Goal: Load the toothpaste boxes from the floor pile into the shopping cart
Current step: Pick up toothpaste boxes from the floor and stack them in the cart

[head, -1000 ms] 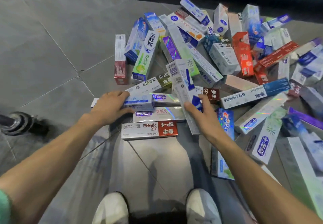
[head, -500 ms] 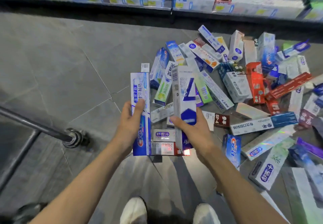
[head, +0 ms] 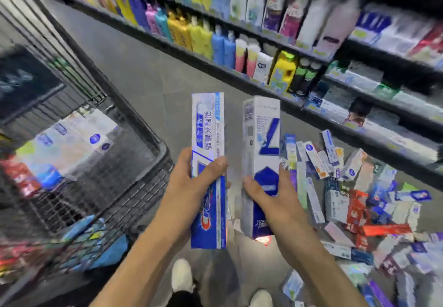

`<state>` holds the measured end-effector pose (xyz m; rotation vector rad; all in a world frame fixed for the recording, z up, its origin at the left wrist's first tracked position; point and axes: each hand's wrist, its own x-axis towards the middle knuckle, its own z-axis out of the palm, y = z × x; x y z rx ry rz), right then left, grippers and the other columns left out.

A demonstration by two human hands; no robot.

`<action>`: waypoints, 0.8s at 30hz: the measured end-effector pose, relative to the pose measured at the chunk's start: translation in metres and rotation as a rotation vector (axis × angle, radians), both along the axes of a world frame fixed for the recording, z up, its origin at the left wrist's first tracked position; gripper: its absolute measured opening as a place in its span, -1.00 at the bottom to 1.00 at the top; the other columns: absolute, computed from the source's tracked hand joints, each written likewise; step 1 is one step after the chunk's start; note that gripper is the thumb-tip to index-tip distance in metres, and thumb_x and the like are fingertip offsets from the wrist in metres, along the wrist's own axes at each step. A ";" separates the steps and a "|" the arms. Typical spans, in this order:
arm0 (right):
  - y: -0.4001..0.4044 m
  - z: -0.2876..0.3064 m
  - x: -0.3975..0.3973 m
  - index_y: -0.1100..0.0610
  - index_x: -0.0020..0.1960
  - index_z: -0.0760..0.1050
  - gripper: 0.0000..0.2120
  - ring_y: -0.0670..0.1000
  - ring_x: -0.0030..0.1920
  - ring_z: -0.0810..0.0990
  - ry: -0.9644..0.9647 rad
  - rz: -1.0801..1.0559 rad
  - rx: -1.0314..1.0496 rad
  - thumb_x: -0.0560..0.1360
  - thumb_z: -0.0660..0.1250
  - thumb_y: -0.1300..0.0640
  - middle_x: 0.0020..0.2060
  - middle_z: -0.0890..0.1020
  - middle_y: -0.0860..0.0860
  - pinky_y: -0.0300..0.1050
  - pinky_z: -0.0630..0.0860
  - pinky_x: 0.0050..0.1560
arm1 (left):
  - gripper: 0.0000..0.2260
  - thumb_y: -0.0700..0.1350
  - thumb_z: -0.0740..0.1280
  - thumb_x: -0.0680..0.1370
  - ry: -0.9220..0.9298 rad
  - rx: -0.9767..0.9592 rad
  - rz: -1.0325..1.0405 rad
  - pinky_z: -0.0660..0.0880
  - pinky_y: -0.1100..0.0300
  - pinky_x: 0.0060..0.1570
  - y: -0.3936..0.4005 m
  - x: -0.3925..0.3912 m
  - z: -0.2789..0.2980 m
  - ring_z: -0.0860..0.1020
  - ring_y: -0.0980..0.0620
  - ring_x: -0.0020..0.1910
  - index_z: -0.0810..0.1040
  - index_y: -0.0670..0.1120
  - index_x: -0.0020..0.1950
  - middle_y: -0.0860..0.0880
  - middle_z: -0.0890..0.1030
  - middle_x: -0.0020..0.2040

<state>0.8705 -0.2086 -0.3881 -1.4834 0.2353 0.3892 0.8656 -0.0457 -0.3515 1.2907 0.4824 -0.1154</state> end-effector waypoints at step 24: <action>0.363 0.064 0.092 -0.06 0.40 0.40 -0.62 -0.12 0.03 0.70 0.048 0.435 -0.219 0.62 0.35 0.15 0.14 0.66 -0.05 -0.04 0.67 0.01 | -0.62 -0.04 0.56 0.46 0.222 -0.031 0.647 0.57 -0.23 0.18 0.344 0.004 0.025 0.70 -0.08 0.03 0.52 0.07 0.21 0.04 0.73 0.04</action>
